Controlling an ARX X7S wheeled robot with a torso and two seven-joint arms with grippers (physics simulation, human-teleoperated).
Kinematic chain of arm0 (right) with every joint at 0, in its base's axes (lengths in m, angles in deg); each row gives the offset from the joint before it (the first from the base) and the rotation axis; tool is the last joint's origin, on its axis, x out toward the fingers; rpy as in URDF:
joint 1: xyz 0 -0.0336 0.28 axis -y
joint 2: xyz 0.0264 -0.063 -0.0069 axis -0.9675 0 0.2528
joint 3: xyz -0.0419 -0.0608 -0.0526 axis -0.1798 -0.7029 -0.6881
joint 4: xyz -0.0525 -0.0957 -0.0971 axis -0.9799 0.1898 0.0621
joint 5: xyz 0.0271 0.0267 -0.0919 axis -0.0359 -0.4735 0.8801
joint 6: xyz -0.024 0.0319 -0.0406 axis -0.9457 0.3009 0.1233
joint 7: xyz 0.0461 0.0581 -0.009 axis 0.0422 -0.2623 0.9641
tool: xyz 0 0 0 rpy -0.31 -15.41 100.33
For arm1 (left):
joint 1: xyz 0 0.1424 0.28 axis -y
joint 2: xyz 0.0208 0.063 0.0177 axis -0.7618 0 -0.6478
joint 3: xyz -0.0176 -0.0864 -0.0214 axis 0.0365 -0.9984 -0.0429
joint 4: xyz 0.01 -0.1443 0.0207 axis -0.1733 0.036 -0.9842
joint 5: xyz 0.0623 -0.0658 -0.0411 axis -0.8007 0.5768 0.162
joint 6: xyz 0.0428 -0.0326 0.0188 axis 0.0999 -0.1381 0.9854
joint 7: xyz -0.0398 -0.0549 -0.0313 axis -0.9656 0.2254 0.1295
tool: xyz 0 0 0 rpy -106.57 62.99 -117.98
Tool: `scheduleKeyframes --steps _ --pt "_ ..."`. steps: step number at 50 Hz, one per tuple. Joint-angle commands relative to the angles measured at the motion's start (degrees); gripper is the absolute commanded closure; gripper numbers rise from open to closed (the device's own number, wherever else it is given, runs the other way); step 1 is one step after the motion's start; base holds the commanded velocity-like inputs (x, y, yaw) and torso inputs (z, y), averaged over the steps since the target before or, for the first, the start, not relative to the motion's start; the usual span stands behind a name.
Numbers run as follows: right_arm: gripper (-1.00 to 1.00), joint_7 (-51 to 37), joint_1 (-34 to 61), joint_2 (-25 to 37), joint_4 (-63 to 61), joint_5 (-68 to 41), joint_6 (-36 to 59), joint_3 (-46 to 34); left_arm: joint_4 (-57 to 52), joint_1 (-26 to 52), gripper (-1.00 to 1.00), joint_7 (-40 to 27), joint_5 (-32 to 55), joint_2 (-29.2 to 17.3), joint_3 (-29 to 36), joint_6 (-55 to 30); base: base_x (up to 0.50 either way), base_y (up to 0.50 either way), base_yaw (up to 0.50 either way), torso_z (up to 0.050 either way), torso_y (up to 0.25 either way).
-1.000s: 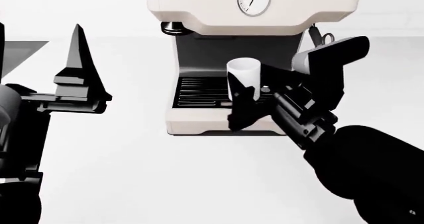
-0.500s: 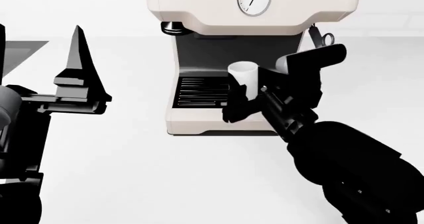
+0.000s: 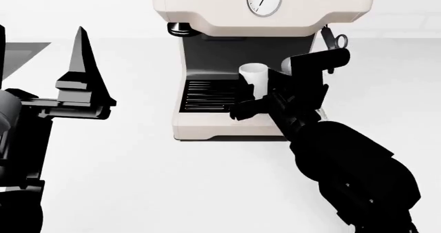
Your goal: Pick the mug from the cabinet, place it under the coffee machine dispenser, and press the start button.
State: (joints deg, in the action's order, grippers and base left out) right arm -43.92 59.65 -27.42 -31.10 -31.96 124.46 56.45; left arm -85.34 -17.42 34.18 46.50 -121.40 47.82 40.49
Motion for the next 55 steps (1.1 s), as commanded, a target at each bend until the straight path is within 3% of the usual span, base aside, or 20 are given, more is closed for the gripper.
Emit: scheduleKeyframes --steps 1,46,47,55 --pt "1.0 0.91 1.33 -0.93 2.08 2.27 -1.91 -0.98 -0.12 -0.11 -1.0 -0.16 0.16 -0.18 -0.07 0.14 0.0 0.0 0.0 0.0 0.0" --pt "1.0 2.65 5.13 -3.51 15.31 9.01 -11.37 -4.91 -0.38 -0.41 -1.0 -0.7 0.59 -0.86 -0.03 0.59 0.01 0.0 0.01 -0.002 0.0" --pt "-1.0 2.26 5.05 -3.37 14.82 8.67 -10.45 -4.84 -0.42 -0.41 -1.0 -0.73 0.65 -0.89 -0.08 0.59 0.03 0.0 0.02 0.0 0.0" --pt "-1.0 -0.97 3.93 -1.52 6.78 4.32 -2.77 -3.13 -0.68 -0.37 -1.0 -0.91 0.88 -1.06 -0.2 0.64 0.0 0.0 0.0 -0.003 0.0"
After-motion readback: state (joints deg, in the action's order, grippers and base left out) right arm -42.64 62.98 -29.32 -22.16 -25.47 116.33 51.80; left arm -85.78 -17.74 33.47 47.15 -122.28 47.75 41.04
